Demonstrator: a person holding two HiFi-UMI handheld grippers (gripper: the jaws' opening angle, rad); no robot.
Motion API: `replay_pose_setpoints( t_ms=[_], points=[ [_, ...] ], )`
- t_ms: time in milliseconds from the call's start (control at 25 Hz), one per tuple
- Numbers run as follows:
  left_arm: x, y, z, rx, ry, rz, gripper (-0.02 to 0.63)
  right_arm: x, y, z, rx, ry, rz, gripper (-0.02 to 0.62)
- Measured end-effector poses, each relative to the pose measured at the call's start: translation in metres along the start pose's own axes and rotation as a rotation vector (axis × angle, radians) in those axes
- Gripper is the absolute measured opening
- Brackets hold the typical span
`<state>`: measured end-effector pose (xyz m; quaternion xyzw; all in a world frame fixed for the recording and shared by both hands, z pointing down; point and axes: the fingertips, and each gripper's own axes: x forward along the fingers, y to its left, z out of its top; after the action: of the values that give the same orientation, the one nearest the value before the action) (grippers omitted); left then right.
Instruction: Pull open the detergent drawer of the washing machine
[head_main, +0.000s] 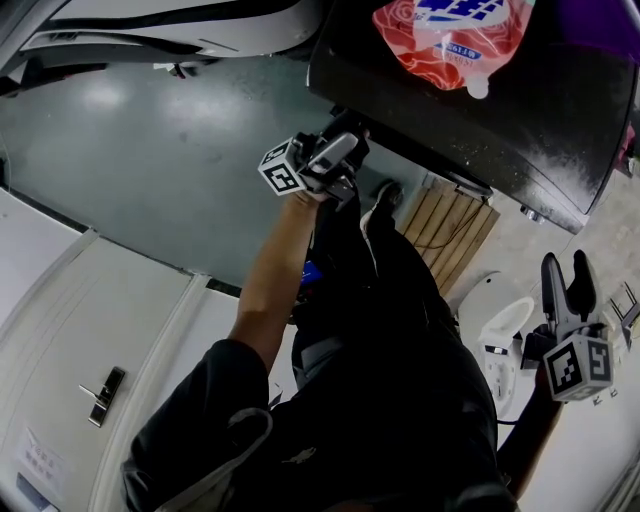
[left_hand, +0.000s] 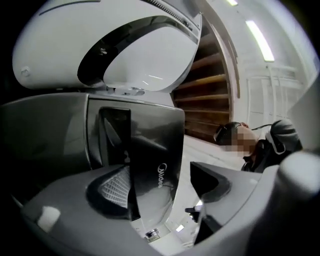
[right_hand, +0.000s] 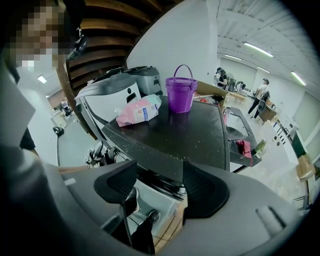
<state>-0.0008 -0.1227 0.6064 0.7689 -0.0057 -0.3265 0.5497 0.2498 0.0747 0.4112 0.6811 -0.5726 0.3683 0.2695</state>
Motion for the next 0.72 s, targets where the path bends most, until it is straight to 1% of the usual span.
replay_pose_setpoints(
  t_ms=[120,240,280,520,640,680,720],
  points=[
    [-0.001,0.004,0.001,0.002,-0.01,0.032,0.39,0.001,0.001,-0.012,0.003,0.024,0.01,0.289],
    [-0.003,0.008,0.001,0.002,0.0,0.052,0.328,0.0,-0.003,-0.02,0.01,0.04,0.002,0.288],
    [-0.003,0.009,0.001,0.002,-0.001,0.055,0.322,-0.001,-0.006,-0.023,0.013,0.044,-0.004,0.289],
    [-0.004,0.008,0.002,-0.002,0.001,0.045,0.322,-0.003,-0.022,-0.037,0.037,0.068,-0.038,0.289],
    [-0.004,0.004,0.0,-0.014,-0.006,0.048,0.311,-0.003,-0.029,-0.044,0.051,0.079,-0.05,0.289],
    [-0.01,0.001,-0.002,-0.01,-0.004,0.057,0.258,-0.003,-0.031,-0.046,0.055,0.084,-0.052,0.288],
    [-0.017,-0.003,-0.004,-0.006,0.002,0.067,0.263,-0.003,-0.032,-0.047,0.057,0.088,-0.053,0.289]
  ],
)
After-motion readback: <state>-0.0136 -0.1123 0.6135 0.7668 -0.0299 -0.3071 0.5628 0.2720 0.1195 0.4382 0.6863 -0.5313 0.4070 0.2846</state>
